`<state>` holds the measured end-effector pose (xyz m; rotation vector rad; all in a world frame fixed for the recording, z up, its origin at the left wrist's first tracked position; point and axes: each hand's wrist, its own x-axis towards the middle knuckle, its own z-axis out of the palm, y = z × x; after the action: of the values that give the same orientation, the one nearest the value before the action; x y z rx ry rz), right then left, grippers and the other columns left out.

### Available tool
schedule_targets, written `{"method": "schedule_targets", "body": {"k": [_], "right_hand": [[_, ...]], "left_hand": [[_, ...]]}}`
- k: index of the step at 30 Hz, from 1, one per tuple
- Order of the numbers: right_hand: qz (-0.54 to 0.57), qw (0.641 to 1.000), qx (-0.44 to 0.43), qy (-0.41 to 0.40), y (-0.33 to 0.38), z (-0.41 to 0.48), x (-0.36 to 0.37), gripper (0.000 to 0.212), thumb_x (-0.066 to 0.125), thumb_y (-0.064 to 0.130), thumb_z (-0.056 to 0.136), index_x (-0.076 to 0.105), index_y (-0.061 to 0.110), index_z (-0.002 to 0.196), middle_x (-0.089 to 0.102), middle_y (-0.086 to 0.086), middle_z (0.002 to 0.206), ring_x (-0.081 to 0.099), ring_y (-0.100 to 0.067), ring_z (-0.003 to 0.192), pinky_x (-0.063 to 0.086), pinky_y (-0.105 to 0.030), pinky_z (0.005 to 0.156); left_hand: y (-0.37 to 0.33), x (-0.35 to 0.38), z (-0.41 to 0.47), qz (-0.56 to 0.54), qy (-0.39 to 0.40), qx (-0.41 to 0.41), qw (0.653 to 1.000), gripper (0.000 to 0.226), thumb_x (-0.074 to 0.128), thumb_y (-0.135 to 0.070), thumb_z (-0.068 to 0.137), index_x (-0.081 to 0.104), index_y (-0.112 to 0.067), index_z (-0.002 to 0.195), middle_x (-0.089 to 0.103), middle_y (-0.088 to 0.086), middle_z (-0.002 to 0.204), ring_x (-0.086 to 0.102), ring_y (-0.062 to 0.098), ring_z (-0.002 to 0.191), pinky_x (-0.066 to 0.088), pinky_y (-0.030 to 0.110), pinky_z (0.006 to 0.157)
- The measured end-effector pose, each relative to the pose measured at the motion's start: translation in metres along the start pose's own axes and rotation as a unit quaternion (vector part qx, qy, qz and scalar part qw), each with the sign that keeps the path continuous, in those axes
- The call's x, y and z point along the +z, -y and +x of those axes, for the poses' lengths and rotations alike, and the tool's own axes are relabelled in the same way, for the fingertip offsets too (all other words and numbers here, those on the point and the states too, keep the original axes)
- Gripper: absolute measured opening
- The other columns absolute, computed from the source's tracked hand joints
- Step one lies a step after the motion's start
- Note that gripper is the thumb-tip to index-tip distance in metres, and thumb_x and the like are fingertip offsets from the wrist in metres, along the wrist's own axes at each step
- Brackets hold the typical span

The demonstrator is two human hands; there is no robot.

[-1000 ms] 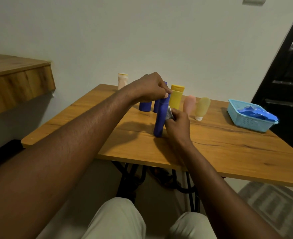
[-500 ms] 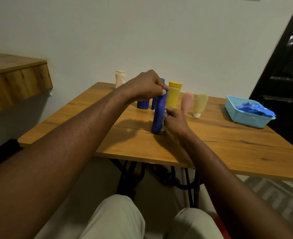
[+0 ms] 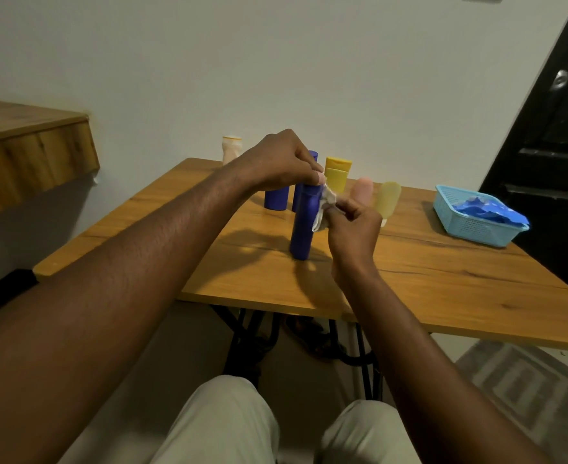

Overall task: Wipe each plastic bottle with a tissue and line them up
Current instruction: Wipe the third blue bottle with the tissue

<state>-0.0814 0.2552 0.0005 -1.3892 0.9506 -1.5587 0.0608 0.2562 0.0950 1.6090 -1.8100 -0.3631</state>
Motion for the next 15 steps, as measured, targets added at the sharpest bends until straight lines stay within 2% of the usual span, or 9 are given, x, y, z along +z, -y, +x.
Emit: {"method": "schedule_targets", "body": {"k": [2, 4, 6, 8, 10, 11, 15], "right_hand": [[-0.015, 0.999, 0.033, 0.017, -0.014, -0.010, -0.003, 0.018, 0.059, 0.008, 0.098, 0.075, 0.017, 0.097, 0.074, 0.002, 0.084, 0.068, -0.007, 0.081, 0.056, -0.025, 0.068], [-0.019, 0.995, 0.088, 0.031, -0.024, -0.018, -0.005, 0.025, 0.056, 0.006, 0.098, 0.073, 0.023, 0.090, 0.073, 0.001, 0.086, 0.067, -0.015, 0.086, 0.059, -0.042, 0.077], [-0.012, 0.993, 0.118, 0.028, -0.027, -0.019, -0.006, 0.026, 0.055, 0.004, 0.097, 0.074, 0.022, 0.094, 0.073, 0.005, 0.086, 0.069, -0.016, 0.087, 0.059, -0.047, 0.080], [0.008, 0.995, 0.103, 0.015, -0.024, -0.018, -0.006, 0.021, 0.057, 0.006, 0.098, 0.074, 0.017, 0.103, 0.075, 0.005, 0.089, 0.071, -0.016, 0.089, 0.061, -0.038, 0.074], [0.016, 0.998, 0.054, 0.004, -0.016, -0.015, -0.006, 0.018, 0.060, 0.012, 0.099, 0.073, 0.013, 0.110, 0.075, 0.005, 0.093, 0.070, -0.010, 0.090, 0.059, -0.025, 0.071], [0.012, 1.000, 0.023, 0.001, -0.014, -0.013, -0.006, 0.018, 0.061, 0.014, 0.099, 0.073, 0.013, 0.111, 0.075, 0.004, 0.096, 0.070, -0.008, 0.091, 0.059, -0.022, 0.072], [-0.013, 0.999, -0.036, -0.023, -0.017, -0.001, 0.001, 0.019, 0.064, 0.017, 0.097, 0.073, 0.016, 0.114, 0.074, 0.002, 0.108, 0.068, -0.012, 0.106, 0.060, -0.027, 0.082]], "left_hand": [[0.004, -0.001, 0.001, -0.001, -0.012, -0.001, 1.000, 0.025, 0.081, -0.032, 0.085, 0.081, -0.018, 0.106, 0.074, -0.012, 0.103, 0.066, 0.008, 0.098, 0.046, 0.025, 0.076], [0.008, -0.001, 0.002, -0.004, -0.017, -0.004, 1.000, 0.025, 0.084, -0.035, 0.082, 0.082, -0.019, 0.101, 0.076, -0.010, 0.100, 0.068, 0.010, 0.097, 0.050, 0.025, 0.076], [0.008, -0.002, 0.001, -0.005, -0.020, -0.005, 1.000, 0.025, 0.085, -0.036, 0.080, 0.082, -0.019, 0.098, 0.077, -0.008, 0.098, 0.068, 0.012, 0.096, 0.053, 0.028, 0.079], [0.007, -0.002, 0.001, -0.004, -0.019, -0.005, 1.000, 0.027, 0.086, -0.037, 0.078, 0.082, -0.018, 0.097, 0.077, -0.006, 0.096, 0.068, 0.013, 0.095, 0.053, 0.031, 0.080], [0.006, -0.002, 0.002, 0.003, -0.019, -0.005, 1.000, 0.028, 0.087, -0.038, 0.077, 0.082, -0.017, 0.093, 0.077, -0.004, 0.093, 0.069, 0.014, 0.093, 0.055, 0.032, 0.080], [0.006, -0.002, 0.002, 0.008, -0.022, -0.005, 1.000, 0.028, 0.087, -0.038, 0.077, 0.082, -0.016, 0.092, 0.077, -0.003, 0.090, 0.070, 0.015, 0.091, 0.056, 0.033, 0.079], [0.004, 0.004, 0.005, 0.034, -0.045, -0.003, 0.998, 0.032, 0.088, -0.039, 0.076, 0.080, -0.011, 0.089, 0.075, 0.002, 0.086, 0.071, 0.020, 0.087, 0.054, 0.029, 0.071]]}}
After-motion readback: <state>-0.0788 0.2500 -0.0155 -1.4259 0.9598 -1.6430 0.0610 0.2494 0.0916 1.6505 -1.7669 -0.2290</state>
